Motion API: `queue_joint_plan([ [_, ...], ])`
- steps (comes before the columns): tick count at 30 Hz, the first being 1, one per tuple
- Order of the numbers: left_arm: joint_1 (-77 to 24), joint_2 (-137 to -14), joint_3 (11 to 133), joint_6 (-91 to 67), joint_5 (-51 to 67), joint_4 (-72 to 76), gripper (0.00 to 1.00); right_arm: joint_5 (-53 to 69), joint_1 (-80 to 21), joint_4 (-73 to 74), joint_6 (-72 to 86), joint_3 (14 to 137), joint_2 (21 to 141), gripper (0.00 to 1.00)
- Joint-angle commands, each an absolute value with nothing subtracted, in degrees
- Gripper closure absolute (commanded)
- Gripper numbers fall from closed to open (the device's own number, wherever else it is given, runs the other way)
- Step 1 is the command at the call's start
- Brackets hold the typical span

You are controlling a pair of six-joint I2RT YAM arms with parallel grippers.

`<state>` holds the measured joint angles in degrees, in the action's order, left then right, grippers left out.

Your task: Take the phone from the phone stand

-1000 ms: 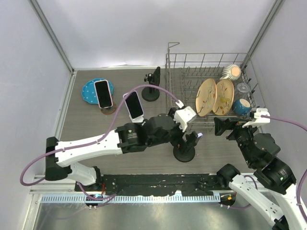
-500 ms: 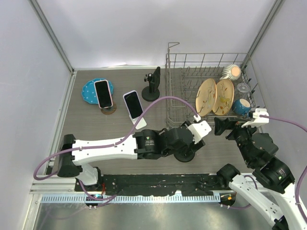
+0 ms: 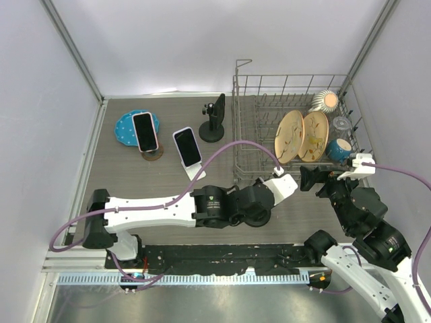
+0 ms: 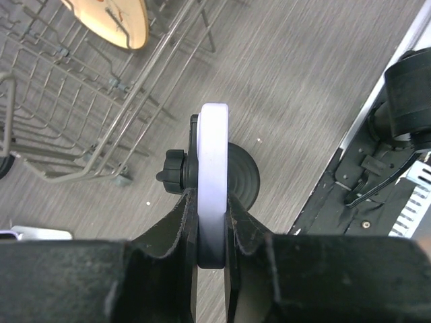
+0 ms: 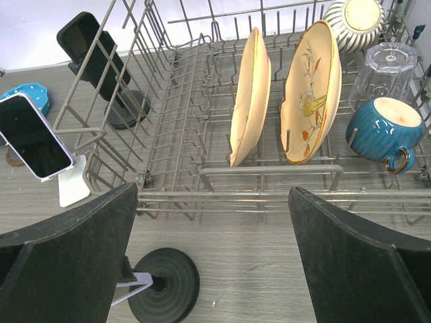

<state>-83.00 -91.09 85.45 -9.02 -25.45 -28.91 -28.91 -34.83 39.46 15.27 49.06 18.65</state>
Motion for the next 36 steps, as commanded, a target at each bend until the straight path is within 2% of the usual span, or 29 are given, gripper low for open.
queue_joint_plan([
  [1,-83.23,-83.69,84.56,-8.09,-34.79,-31.72,1.00,-29.18,-35.16,37.35,15.91,49.13,18.54,0.01],
  [6,-81.66,-78.05,80.34,-8.87,-42.44,-34.10,1.00,-27.43,-35.16,37.09,15.38,49.13,20.04,0.00],
  [13,-71.21,-70.85,73.31,-17.04,-41.76,-33.93,1.00,-21.98,-35.16,35.07,14.06,48.43,23.55,0.00],
  [17,-68.56,-69.87,71.02,-22.23,-41.22,-32.35,1.00,-17.77,-35.07,33.23,13.89,48.69,28.46,0.00],
  [24,-67.15,-71.02,73.47,-31.27,-40.79,-35.86,1.00,-14.68,-35.16,30.42,13.53,49.92,34.36,0.00],
  [36,-67.06,-70.66,78.66,-37.44,-38.58,-44.47,1.00,-12.92,-35.16,28.83,14.85,48.96,33.66,0.01],
])
